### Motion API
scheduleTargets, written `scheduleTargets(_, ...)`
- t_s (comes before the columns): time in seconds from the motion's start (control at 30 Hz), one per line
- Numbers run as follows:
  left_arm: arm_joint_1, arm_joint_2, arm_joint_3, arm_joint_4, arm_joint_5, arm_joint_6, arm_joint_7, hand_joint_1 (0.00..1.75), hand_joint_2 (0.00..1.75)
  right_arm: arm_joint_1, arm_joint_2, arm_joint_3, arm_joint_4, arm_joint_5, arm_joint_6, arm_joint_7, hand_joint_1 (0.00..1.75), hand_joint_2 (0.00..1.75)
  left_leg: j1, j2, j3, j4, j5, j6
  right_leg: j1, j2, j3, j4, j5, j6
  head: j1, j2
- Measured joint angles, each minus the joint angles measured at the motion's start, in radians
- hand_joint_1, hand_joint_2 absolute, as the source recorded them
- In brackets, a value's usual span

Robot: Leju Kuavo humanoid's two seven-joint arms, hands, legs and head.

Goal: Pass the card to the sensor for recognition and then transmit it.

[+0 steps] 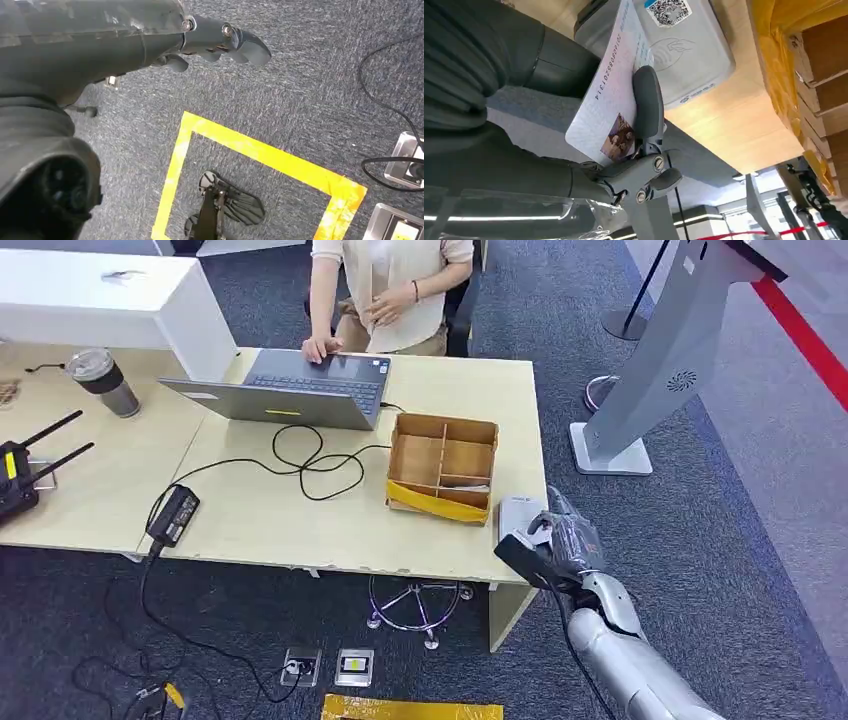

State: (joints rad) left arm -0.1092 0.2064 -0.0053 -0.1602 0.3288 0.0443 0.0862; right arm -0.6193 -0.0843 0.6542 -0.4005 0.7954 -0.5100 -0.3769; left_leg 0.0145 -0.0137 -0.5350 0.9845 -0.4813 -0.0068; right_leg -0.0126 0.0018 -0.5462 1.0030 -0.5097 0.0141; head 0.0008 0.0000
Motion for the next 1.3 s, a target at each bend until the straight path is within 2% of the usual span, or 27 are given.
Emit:
scheduleTargets(0.5,0.0,-0.001,0.0,0.0,0.01,0.006,0.001,0.0,0.0,0.022,0.013,-0.002,0.0,-0.028,0.01,0.0,1.75,1.75,0.0,0.0,0.0,0.0,0.0,0.0,0.0,0.0,0.0,0.0,0.0,0.0,0.0,0.0)
scheduleTargets(0.93,0.0,-0.001,0.0,0.0,0.012,0.001,-0.001,0.0,0.0,0.003,0.012,-0.002,0.0,0.019,0.018,0.016,1.75,1.75,0.0,0.0,0.0,0.0,0.0,0.0,0.0,0.0,0.0,0.0,0.0,0.0,0.0,0.0)
scheduleTargets(1.3,0.001,0.0,0.0,0.0,0.012,-0.006,-0.003,0.0,0.0,-0.127,-0.01,-0.002,-0.015,0.09,0.062,0.03,1.75,1.75,0.0,0.0,0.0,0.0,0.0,0.0,0.0,0.0,0.0,0.0,0.001,0.0,0.0,0.0)
